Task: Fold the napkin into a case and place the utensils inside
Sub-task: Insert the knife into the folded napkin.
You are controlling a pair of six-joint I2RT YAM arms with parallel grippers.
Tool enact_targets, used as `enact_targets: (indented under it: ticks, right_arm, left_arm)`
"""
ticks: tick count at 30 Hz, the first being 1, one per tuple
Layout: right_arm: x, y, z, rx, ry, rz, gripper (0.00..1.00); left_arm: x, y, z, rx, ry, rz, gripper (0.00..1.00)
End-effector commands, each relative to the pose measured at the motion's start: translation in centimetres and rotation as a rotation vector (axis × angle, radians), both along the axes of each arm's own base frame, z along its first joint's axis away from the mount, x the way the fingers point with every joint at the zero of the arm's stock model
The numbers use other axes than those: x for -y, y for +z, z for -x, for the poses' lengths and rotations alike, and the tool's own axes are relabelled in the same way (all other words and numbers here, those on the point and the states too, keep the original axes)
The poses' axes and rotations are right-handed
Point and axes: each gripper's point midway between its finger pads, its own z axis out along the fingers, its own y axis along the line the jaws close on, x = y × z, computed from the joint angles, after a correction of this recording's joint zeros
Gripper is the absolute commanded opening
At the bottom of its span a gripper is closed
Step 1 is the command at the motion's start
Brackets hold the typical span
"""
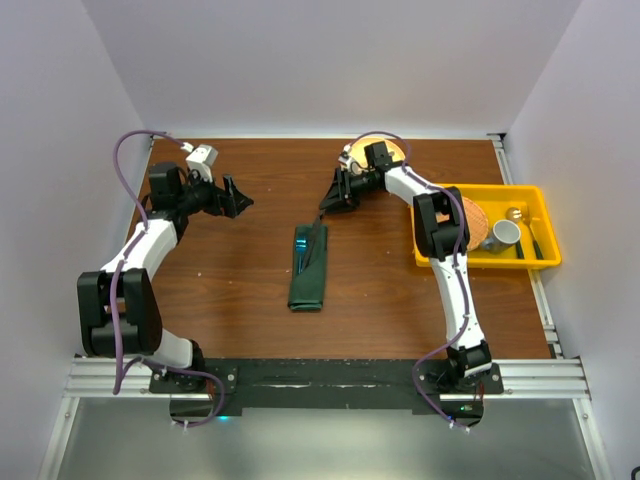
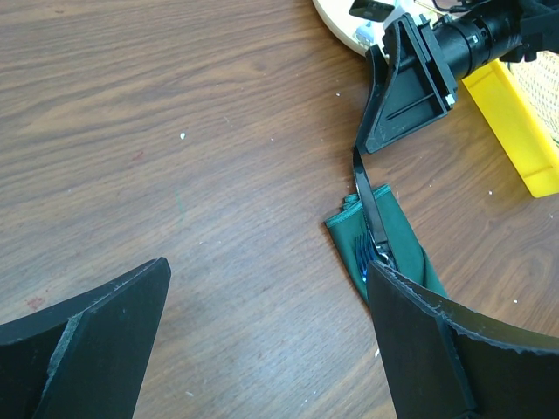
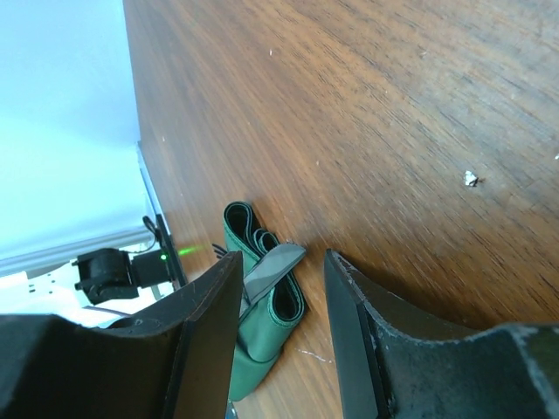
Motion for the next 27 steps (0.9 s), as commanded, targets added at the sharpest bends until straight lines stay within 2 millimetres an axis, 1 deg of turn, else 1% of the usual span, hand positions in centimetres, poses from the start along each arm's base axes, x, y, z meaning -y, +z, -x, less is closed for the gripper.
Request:
enact_targets:
  ticks: [1,7,9,13,15,18,21,22,27]
  right_arm:
    - [-0.2,-1.1,0.4,-0.018,-0.012,0.037,0.46]
    - [-1.2,-0.9,0.3,-0.02,-0.009,0.003,0.44]
    - [-1.7,-1.0,0.5,-0.023,-0.002,-0.001,0.42]
    - [-2.1,-1.2,0.9,-0.034,0.003,-0.004,0.4]
    - [-2.1,-1.2,0.9,-0.033,0.002,-0.005,0.35]
    - [-2.1,-1.0,0.9,-0.032,0.002,-0.006,0.31]
    - [-2.2,-0.9,1.0,-0.035,0.006,-0.012,0.25]
    - [-2.2,-0.8,1.0,-0.037,0.007,-0.017,0.21]
    - [-2.3,-0.2,1.1,-0.03,0.025,-0.04,0.06]
  left_arm:
    - [-0.1,2.3,-1.1,0.067,-0.006,0.017,1.0]
    - [0.0,2.4,-1.1,0.067,-0.008,0.019,1.0]
    - [0.0,2.4,-1.2,0.066,-0.009,0.021,1.0]
    - [-0.1,2.4,-1.2,0.068,-0.009,0.018,1.0]
    - [-0.1,2.3,-1.2,0.064,-0.007,0.018,1.0]
    - [0.0,2.2,-1.1,0.061,-0.011,0.018,1.0]
    - [0.0,2.1,-1.2,0.061,-0.012,0.019,1.0]
    - [0.0,2.1,-1.2,0.061,-0.011,0.018,1.0]
    - [0.0,2.2,-1.1,0.063,-0.012,0.016,1.0]
